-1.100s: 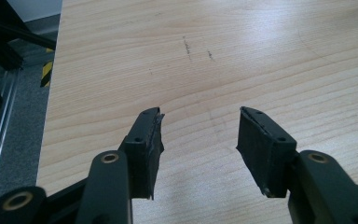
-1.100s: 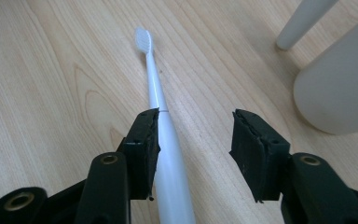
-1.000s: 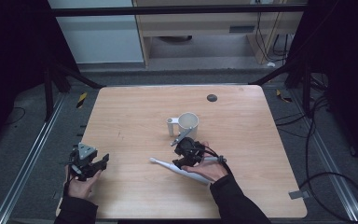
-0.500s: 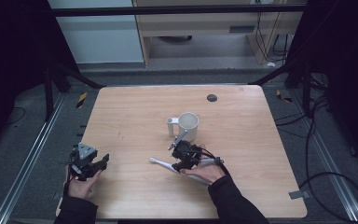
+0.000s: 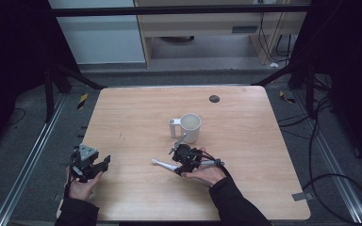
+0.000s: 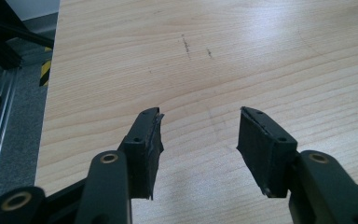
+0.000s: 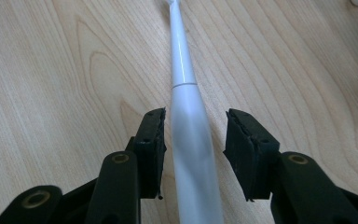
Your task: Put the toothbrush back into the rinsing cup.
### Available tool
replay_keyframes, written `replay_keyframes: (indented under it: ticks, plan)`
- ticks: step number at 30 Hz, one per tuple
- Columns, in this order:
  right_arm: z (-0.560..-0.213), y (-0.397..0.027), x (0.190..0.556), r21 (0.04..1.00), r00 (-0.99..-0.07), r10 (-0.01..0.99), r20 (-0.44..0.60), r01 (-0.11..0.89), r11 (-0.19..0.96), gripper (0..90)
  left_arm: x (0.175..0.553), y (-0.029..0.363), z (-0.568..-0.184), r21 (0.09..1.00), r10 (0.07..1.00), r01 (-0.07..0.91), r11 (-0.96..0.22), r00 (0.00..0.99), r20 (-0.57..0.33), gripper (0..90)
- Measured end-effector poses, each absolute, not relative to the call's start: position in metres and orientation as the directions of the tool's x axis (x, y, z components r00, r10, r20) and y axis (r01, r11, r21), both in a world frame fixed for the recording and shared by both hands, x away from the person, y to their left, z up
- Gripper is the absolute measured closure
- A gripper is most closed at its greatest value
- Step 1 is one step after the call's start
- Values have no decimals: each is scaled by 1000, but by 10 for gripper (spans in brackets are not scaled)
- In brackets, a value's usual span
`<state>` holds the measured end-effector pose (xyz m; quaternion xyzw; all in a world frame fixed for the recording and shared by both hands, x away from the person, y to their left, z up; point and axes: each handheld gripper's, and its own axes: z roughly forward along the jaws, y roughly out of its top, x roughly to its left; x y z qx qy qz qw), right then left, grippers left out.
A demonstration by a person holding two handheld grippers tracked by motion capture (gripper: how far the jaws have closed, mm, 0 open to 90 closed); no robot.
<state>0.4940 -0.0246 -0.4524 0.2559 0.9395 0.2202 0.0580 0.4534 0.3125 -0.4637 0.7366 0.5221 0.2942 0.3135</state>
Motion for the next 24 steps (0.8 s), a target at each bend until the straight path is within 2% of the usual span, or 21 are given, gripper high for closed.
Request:
replay_keyframes:
  ticks: [24]
  plan:
    - [-465, -20, 498, 403, -871, 491, 4, 450, 797, 598, 454, 313, -464, 768, 953, 585, -260, 283, 106, 481]
